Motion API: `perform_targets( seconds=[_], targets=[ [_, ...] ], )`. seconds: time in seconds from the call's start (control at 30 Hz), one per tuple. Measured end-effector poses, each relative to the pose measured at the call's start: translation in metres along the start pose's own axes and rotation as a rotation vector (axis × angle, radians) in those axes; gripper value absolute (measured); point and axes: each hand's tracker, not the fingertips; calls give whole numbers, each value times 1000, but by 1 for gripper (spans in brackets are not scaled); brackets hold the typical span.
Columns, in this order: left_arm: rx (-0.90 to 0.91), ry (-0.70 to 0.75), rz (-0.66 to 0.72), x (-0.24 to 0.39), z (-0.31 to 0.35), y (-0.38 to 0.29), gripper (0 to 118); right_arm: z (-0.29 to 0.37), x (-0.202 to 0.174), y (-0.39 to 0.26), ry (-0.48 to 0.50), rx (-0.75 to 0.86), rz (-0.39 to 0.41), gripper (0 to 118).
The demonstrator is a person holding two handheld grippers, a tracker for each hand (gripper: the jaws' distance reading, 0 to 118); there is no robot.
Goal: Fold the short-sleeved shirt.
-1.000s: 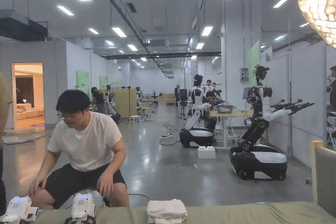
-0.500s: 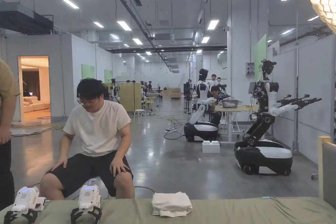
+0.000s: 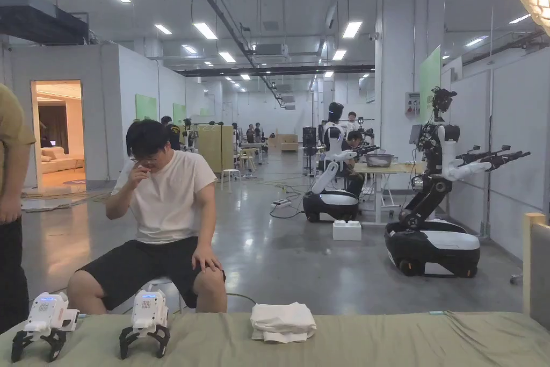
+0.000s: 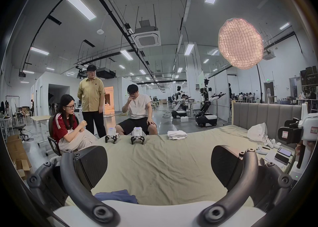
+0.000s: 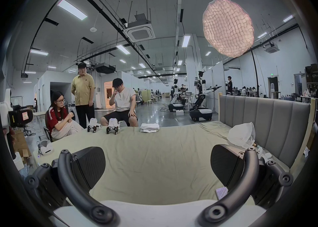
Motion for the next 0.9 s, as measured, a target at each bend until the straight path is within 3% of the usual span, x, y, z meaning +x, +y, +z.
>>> perform_targets(
  seconds=[0.37, 0.47, 0.53, 0.6, 0.73, 0.8, 0.9],
  targets=[
    [-1, -11, 19, -2, -1, 3, 118, 0, -13, 8, 2, -12, 41, 118],
    [1, -10, 22, -2, -1, 4, 118, -4, -11, 11, 20, -33, -1, 118],
    [-3, -13, 31, -3, -1, 4, 118, -10, -8, 14, 8, -99, -109, 118],
    [-10, -14, 46, -4, -2, 5, 118, -15, -9, 20, -73, -185, -177, 118],
    [-19, -17, 106, -8, -2, 8, 118, -17, -24, 30, -260, -258, -153, 118],
    [-44, -28, 127, -10, -4, 10, 118, -14, -28, 32, -288, -227, -134, 118],
    [-41, -20, 129, -10, -3, 9, 118, -11, -30, 35, -257, -181, -114, 118]
  ],
)
